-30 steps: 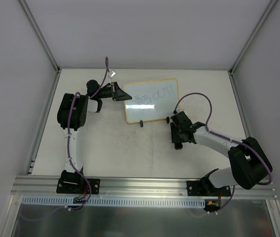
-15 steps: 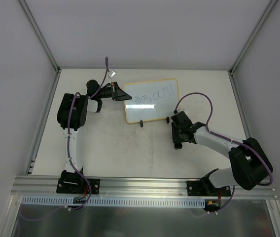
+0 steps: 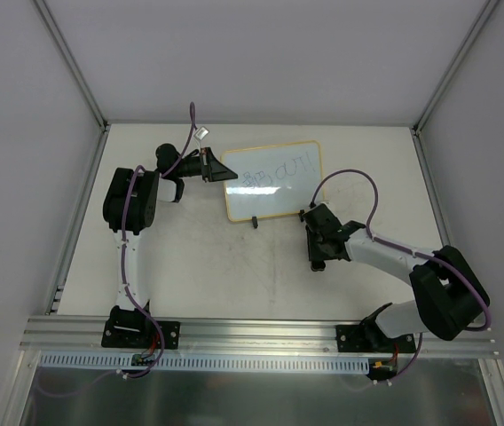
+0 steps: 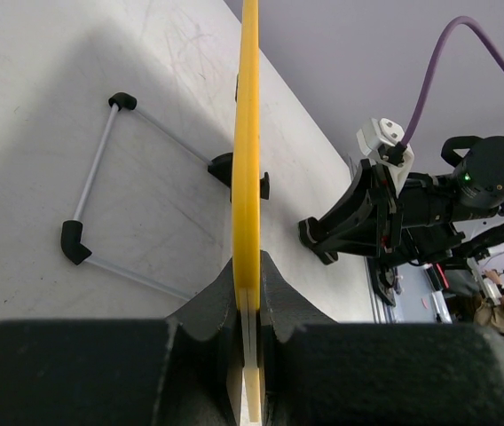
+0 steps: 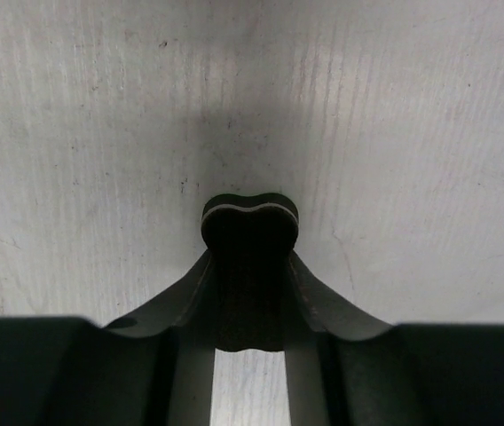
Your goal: Erase the whiteboard
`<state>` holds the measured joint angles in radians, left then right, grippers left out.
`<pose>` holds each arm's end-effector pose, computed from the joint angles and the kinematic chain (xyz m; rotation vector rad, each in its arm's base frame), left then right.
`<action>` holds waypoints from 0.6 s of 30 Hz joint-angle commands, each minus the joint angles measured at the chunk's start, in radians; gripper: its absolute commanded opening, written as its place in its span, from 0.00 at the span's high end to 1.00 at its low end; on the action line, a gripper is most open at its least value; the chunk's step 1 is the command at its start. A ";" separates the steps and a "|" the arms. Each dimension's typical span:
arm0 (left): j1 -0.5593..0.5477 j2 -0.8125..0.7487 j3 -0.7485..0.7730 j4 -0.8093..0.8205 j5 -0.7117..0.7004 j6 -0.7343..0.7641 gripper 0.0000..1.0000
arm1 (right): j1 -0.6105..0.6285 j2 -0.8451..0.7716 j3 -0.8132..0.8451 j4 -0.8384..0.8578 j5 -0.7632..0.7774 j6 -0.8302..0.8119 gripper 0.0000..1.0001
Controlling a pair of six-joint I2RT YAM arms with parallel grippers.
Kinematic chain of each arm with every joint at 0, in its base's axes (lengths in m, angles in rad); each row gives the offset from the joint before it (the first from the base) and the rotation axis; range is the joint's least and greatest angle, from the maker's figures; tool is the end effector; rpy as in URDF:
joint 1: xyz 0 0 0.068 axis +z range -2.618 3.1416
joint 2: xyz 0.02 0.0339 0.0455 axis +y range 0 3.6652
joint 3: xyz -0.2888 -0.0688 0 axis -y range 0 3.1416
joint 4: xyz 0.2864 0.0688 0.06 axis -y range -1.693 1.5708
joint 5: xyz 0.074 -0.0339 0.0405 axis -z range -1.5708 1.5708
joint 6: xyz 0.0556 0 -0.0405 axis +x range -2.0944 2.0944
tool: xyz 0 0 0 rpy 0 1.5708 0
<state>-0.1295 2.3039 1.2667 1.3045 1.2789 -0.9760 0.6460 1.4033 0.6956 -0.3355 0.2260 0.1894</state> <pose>0.4864 -0.1170 0.1358 0.6018 1.6520 -1.6633 0.2415 0.1664 0.1469 -0.5051 2.5219 0.0150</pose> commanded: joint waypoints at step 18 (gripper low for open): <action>-0.018 -0.040 -0.036 0.157 0.020 0.131 1.00 | 0.038 -0.027 0.022 -0.040 0.032 0.052 0.87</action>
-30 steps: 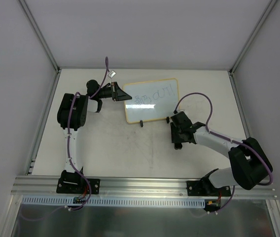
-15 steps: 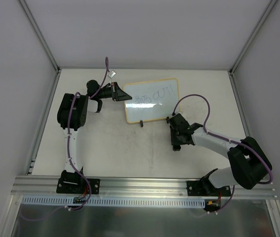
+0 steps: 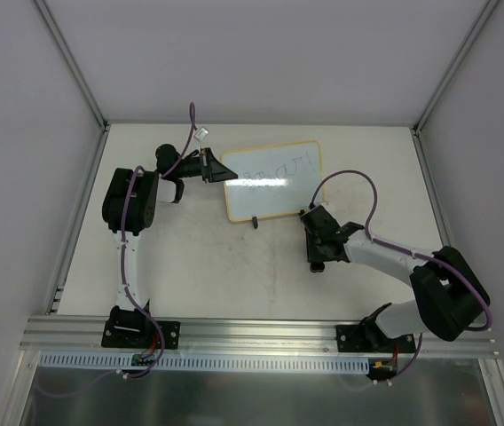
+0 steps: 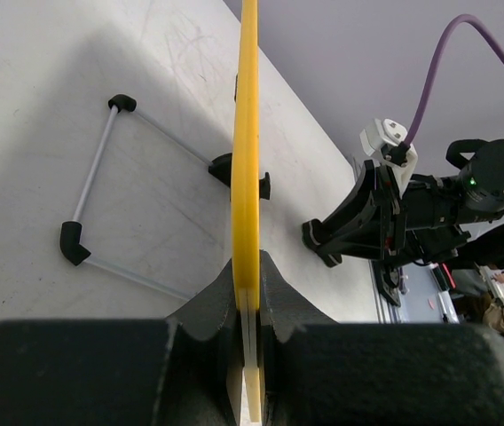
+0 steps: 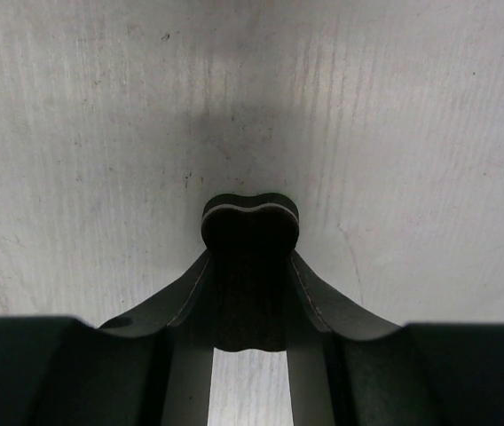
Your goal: Erase the whiteboard
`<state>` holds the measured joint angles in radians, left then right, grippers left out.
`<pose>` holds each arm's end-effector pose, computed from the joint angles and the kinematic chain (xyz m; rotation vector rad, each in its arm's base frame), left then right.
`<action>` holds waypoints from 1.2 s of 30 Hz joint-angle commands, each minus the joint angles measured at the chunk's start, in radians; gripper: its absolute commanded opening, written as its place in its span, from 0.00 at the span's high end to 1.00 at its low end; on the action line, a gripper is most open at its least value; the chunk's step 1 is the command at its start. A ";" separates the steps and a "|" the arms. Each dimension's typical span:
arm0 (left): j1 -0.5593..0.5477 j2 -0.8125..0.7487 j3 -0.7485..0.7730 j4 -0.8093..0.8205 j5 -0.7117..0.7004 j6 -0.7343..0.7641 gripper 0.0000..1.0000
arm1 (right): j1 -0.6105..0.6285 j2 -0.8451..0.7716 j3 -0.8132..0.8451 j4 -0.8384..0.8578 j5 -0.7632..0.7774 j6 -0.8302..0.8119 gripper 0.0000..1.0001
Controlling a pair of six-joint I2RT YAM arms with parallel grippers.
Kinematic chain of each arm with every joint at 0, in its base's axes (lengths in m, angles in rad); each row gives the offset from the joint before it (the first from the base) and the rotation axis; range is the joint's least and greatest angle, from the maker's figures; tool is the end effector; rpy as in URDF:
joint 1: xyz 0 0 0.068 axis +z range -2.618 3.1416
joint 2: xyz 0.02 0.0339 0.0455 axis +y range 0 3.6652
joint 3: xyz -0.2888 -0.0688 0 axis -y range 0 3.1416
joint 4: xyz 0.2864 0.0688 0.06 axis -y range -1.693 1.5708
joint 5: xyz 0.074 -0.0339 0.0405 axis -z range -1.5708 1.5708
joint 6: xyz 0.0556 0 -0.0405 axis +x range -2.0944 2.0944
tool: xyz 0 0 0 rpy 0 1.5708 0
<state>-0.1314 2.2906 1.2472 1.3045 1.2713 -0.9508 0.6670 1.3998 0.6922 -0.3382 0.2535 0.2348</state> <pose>0.4825 -0.1174 0.1367 0.6100 1.6417 -1.6458 0.2377 0.1694 0.1469 -0.4637 2.5215 0.0061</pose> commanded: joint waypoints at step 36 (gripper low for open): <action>-0.016 -0.031 -0.025 0.165 0.028 0.107 1.00 | 0.063 0.654 1.118 0.053 -0.043 -0.367 0.99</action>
<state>-0.1314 2.2879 1.2423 1.3048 1.2690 -0.9463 0.7136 2.0289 1.7580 -0.3134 0.1814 -0.0853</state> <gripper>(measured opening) 0.047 0.339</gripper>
